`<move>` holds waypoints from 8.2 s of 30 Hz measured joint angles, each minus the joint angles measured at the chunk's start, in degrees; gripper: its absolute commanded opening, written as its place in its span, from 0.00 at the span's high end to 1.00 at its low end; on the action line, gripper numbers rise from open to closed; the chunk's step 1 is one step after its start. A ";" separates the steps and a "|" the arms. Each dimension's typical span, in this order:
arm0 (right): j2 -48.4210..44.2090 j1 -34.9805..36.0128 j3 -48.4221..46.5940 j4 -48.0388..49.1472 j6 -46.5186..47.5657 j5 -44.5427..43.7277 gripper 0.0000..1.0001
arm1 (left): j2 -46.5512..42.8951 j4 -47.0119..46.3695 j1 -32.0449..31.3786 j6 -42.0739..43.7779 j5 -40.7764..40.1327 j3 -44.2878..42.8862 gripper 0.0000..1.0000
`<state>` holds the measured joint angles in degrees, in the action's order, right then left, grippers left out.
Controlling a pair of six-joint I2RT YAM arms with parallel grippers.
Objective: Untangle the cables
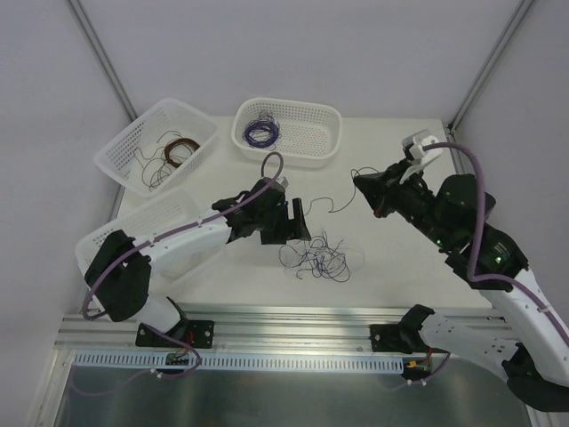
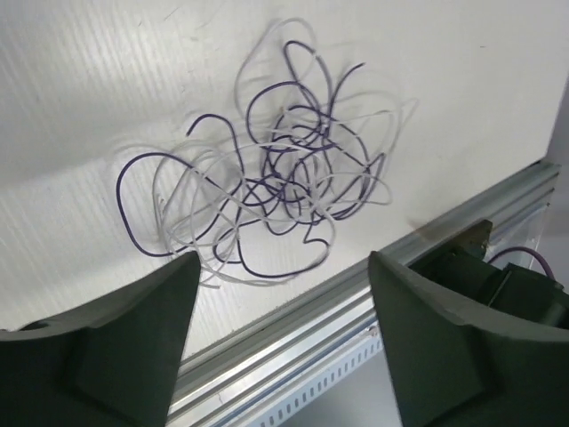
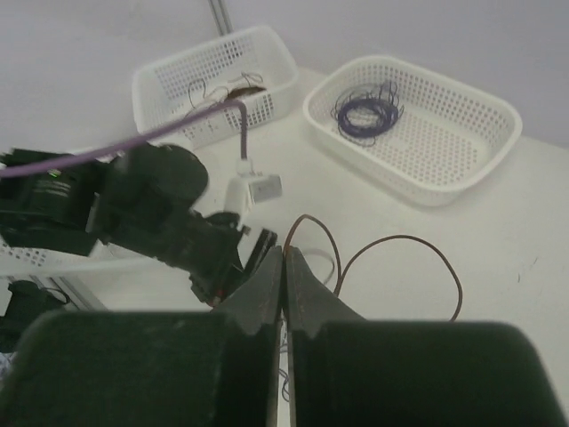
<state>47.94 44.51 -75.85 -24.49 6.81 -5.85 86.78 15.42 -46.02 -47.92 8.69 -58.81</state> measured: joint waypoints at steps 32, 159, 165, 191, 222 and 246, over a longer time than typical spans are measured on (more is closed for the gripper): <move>8.20 0.00 6.01 2.43 -14.53 12.98 0.99 | -21.79 -20.44 -4.02 31.80 6.45 2.89 0.09; 5.46 -9.46 34.45 -4.85 -17.68 4.74 0.10 | 12.17 -1.40 -1.27 52.65 9.31 -4.81 0.59; 5.46 -9.57 34.95 -4.92 -17.68 4.81 0.10 | 12.37 -1.51 -1.29 53.27 10.58 -5.44 0.99; -0.28 -10.47 36.72 -4.37 -18.14 3.06 0.10 | -13.81 1.42 -1.29 41.75 9.44 -18.23 1.00; 1.77 -10.14 36.48 15.37 -18.60 22.12 0.12 | -14.80 7.96 -1.27 35.67 -5.68 -26.91 1.00; -1.33 -10.14 38.36 16.68 -17.86 16.70 0.99 | -18.88 8.57 7.45 33.75 -12.61 -20.87 1.00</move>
<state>46.61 34.37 -37.50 -7.81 -11.05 10.85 67.90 23.99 -38.57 -14.17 -3.92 -79.68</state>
